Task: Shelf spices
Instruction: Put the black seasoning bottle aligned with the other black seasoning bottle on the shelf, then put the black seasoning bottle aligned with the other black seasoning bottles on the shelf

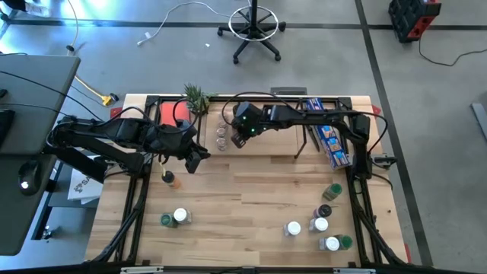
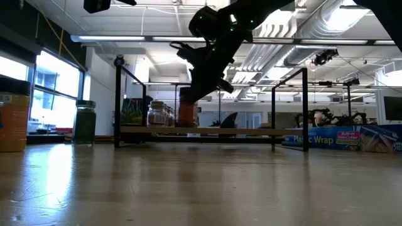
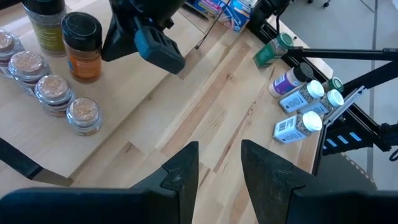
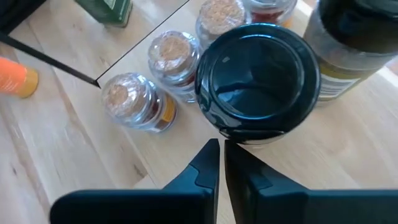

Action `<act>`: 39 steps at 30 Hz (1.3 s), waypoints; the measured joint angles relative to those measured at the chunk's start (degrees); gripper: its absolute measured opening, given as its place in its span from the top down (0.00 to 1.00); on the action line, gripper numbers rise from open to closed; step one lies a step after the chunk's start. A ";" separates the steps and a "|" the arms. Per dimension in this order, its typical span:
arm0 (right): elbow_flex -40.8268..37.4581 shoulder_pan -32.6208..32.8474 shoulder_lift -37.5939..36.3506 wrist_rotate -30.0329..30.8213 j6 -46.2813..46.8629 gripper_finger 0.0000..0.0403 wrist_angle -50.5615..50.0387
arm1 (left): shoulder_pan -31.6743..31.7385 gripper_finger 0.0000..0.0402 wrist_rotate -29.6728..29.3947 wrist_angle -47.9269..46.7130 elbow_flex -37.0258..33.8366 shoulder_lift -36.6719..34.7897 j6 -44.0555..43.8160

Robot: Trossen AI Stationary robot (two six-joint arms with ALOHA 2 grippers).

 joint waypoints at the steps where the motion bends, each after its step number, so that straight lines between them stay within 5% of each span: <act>1: 0.00 -0.15 0.00 0.02 0.56 0.95 -0.01 | 0.00 0.71 0.00 0.02 0.00 0.00 0.00; 15: 2.38 -0.43 -1.33 3.58 2.46 0.95 -0.56 | 0.00 0.71 -0.01 -0.02 0.00 0.00 -0.52; 20: 6.51 0.86 -1.33 3.74 1.54 0.95 -7.83 | 0.00 0.71 1.82 -1.56 0.00 0.00 -0.65; 31: 27.21 10.18 -1.33 15.39 -10.43 0.95 -26.46 | -0.24 0.71 4.35 -19.04 0.00 -0.17 -10.45; 39: 44.24 12.61 -1.43 22.86 -19.08 0.95 -31.30 | -4.22 0.71 7.05 -21.02 0.00 -0.17 -10.67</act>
